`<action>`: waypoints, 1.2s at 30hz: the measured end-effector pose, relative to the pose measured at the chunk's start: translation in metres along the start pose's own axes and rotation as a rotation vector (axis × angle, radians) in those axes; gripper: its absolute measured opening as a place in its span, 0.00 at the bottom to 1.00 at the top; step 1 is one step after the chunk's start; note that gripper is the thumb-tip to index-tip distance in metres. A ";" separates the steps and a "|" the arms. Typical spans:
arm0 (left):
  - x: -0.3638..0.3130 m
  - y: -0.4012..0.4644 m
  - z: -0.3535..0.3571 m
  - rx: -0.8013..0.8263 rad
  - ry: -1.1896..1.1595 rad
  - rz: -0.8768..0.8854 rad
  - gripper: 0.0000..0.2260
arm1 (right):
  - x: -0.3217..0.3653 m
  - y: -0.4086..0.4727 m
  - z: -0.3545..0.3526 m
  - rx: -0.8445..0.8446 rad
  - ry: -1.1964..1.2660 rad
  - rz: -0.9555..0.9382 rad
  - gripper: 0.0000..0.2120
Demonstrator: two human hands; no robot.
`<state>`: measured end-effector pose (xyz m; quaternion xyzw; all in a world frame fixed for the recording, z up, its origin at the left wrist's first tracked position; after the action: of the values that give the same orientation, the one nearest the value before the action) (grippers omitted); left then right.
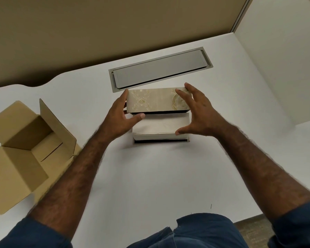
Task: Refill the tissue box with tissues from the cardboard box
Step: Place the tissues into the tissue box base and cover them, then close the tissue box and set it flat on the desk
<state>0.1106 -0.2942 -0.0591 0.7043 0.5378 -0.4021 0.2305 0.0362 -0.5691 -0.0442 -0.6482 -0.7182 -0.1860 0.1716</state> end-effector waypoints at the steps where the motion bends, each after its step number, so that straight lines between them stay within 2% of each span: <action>1: 0.002 -0.004 -0.001 -0.014 0.015 0.003 0.49 | 0.002 -0.005 0.000 -0.021 -0.005 -0.019 0.67; 13: 0.004 -0.034 0.006 0.013 0.271 0.155 0.61 | 0.010 -0.042 0.011 -0.197 -0.081 -0.106 0.61; 18: -0.002 -0.042 0.010 -0.060 0.355 0.218 0.57 | 0.009 -0.049 0.011 -0.289 -0.128 -0.155 0.52; 22: -0.001 -0.048 0.012 -0.109 0.339 0.223 0.54 | 0.007 -0.052 0.013 -0.288 -0.093 -0.160 0.49; 36: -0.008 -0.056 0.012 -0.121 0.363 0.202 0.50 | -0.001 -0.053 0.012 -0.316 -0.067 -0.190 0.38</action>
<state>0.0534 -0.2901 -0.0531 0.8003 0.5205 -0.2102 0.2108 -0.0169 -0.5690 -0.0577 -0.6024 -0.7433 -0.2899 0.0254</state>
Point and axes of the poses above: each hand's wrist, its own y-axis towards the middle knuckle, its own z-axis out of the palm, x = y × z, the point moved 8 cm from there along y, towards the middle knuckle, and after that the axes turned 5 degrees about -x, right-handed, at the moved point
